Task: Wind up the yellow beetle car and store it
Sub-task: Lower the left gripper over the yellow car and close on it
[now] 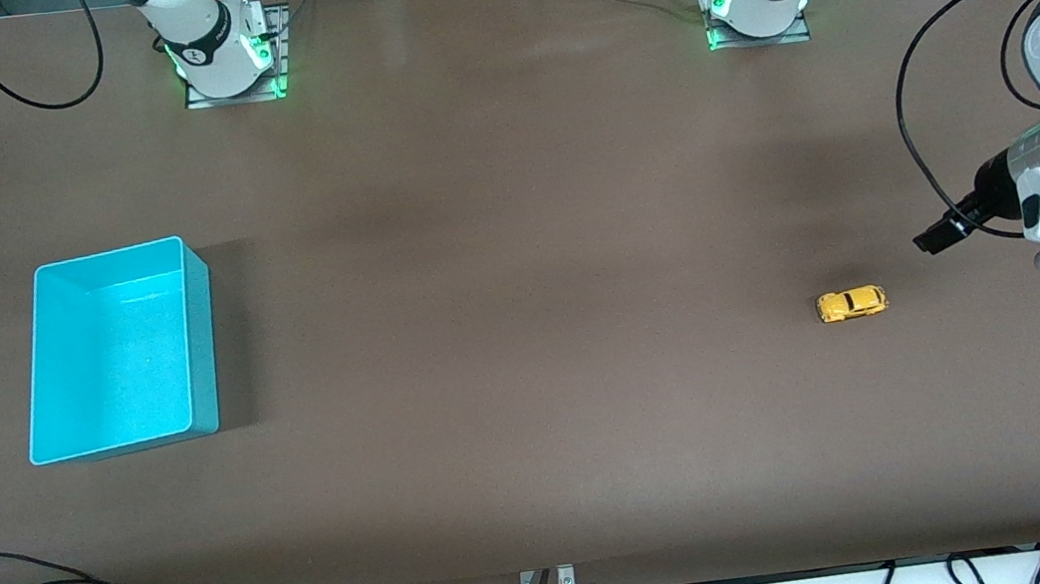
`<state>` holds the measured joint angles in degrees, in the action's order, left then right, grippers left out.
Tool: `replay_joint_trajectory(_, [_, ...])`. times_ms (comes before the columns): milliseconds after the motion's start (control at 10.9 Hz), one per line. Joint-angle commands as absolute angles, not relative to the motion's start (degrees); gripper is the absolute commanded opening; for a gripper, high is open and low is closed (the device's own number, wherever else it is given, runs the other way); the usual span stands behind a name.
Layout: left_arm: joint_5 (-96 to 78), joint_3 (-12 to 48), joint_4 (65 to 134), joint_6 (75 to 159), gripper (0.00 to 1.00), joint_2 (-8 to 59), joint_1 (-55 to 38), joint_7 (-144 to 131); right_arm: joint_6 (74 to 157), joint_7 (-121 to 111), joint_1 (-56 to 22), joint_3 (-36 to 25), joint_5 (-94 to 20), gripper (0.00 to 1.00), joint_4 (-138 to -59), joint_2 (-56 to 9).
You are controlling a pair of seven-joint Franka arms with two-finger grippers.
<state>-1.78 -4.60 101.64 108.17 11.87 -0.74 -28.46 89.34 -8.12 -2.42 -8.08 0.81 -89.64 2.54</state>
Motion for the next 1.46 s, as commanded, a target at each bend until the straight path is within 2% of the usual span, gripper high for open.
replay_joint_trajectory(0, [-1.0, -4.5, 104.6, 111.9, 1.0, 11.3, -0.9, -32.8, 87.9, -8.2, -2.5, -8.0, 0.9, 1.0, -88.1, 1.9])
replay_joint_trajectory(275, [-1.2, -4.5, 103.5, 108.6, 1.0, 10.8, -0.8, -15.3, 88.1, -8.1, -2.5, -8.0, 0.9, 1.0, -88.1, 1.9])
replay_joint_trajectory(549, [-2.4, -4.6, 103.6, 110.0, 1.0, 11.9, -1.0, -27.0, 88.1, -8.2, -2.5, -8.0, 0.9, 1.0, -88.1, 1.9])
replay_joint_trajectory(915, [-1.9, -4.7, 104.8, 120.0, 1.0, 17.4, -1.2, -63.4, 88.2, -8.1, -2.5, -8.1, 0.9, 1.0, -88.1, 1.9])
replay_joint_trajectory(1281, [-1.8, -4.6, 113.5, 133.3, 1.0, 17.6, -1.1, -81.0, 88.2, -8.2, -2.5, -8.1, 0.9, 1.0, -88.1, 1.9])
replay_joint_trajectory(1373, [-1.8, -4.6, 115.0, 134.3, 1.0, 17.6, -1.1, -83.9, 88.2, -8.2, -2.5, -8.1, 0.9, 1.0, -88.1, 1.9])
